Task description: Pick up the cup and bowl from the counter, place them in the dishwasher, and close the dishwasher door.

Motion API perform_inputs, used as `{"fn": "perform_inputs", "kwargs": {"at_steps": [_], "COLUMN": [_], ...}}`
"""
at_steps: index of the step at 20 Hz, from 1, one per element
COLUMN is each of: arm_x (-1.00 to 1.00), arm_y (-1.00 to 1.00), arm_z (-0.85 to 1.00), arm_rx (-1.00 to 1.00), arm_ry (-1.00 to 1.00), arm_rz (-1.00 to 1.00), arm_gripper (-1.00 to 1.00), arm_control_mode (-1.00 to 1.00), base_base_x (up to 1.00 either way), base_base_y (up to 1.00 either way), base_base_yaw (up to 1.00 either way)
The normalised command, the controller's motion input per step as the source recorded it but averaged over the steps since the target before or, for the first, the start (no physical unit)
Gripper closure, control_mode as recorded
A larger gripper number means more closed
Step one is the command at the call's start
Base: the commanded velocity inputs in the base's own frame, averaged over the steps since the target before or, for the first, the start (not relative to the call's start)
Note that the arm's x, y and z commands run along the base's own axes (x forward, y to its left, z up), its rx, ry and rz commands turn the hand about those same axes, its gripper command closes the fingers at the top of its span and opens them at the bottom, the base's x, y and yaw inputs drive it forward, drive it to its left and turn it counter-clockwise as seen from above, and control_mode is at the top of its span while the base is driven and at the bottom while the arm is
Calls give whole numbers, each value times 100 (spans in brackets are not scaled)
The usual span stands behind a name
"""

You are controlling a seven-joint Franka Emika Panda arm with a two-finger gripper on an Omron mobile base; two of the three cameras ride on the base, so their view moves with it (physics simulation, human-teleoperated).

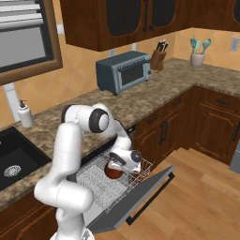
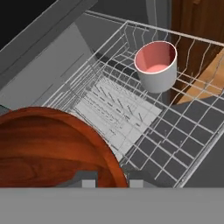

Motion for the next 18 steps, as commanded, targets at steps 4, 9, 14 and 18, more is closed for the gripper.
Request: {"fn": "perform_inputs", "kwargs": {"at_steps": [4, 9, 14, 18], "arm_x": [46, 51, 54, 29], "arm_y": [0, 0, 0, 0], "arm_z": [-40, -44, -64, -71], "arm_rx": [0, 0, 0, 0], "arm_ry": [0, 0, 0, 0], "arm_rz": [5, 4, 4, 4], "arm_gripper": [100, 100, 100, 100], "arm_control_mode": [-100, -100, -100, -100], "base_base_x": [0, 0, 0, 0], "base_base_y": [0, 0, 0, 0], "base_base_yaw": [0, 0, 0, 0]}}
